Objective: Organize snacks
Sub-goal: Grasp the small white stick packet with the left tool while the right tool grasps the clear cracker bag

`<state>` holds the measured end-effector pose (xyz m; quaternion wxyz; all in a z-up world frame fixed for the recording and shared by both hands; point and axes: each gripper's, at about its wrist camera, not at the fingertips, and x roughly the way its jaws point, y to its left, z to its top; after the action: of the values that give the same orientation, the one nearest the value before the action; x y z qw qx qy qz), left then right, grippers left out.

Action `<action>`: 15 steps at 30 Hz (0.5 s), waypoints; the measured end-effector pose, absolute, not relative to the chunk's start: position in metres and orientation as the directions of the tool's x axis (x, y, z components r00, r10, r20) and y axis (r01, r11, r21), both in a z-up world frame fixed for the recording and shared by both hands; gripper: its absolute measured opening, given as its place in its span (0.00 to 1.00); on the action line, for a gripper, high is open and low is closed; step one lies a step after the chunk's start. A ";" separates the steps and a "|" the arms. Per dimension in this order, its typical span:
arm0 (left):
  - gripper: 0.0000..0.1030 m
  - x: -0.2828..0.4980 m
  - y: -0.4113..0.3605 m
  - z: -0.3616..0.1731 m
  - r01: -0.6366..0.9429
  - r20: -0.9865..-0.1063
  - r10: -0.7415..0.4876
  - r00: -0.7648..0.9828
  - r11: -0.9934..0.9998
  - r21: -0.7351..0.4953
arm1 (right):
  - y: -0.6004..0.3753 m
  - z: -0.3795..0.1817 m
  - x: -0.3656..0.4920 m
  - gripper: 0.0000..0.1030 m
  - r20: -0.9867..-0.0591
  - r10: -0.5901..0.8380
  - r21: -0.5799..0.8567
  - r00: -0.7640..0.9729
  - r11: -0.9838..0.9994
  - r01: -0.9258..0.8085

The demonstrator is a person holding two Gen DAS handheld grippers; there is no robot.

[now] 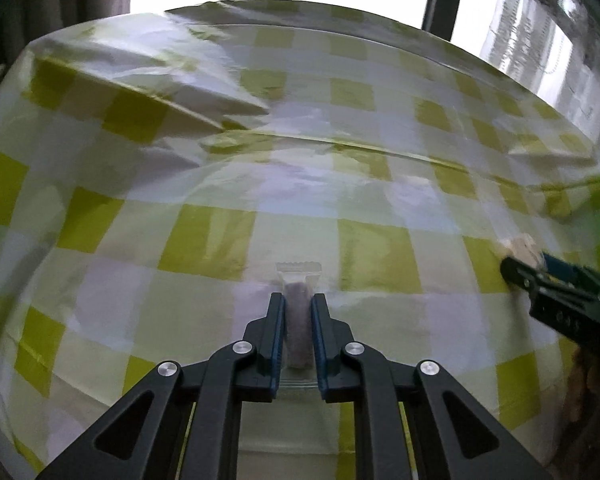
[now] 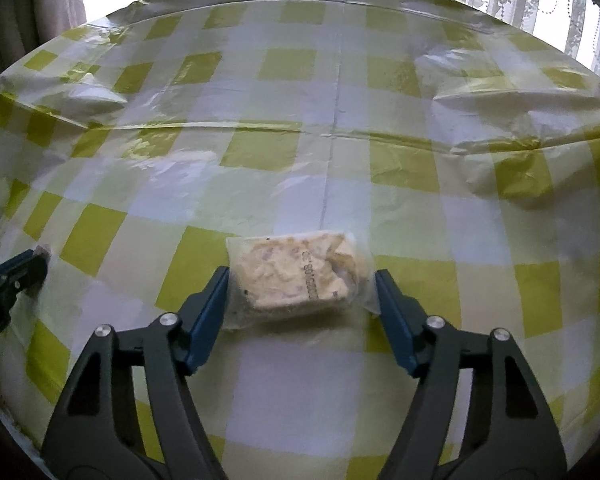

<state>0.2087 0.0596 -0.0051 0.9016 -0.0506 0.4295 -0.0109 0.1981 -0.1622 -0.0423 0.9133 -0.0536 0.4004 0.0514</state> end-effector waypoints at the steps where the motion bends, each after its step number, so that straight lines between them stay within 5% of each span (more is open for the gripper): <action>1: 0.13 0.209 0.060 -0.005 -0.029 -0.773 -0.059 0.631 0.995 -0.100 | -0.160 -0.042 0.196 0.68 -0.736 0.051 -0.057 0.675 0.989 -0.137; 15: 0.13 0.203 0.074 -0.004 -0.113 -0.763 -0.015 0.646 0.987 -0.114 | -0.117 -0.042 0.154 0.62 -0.731 0.068 -0.063 0.679 0.984 -0.167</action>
<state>0.2031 0.0737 -0.0038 0.9041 -0.0758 0.4196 0.0271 0.1541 -0.1167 -0.0418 0.9140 -0.0624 0.3956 0.0645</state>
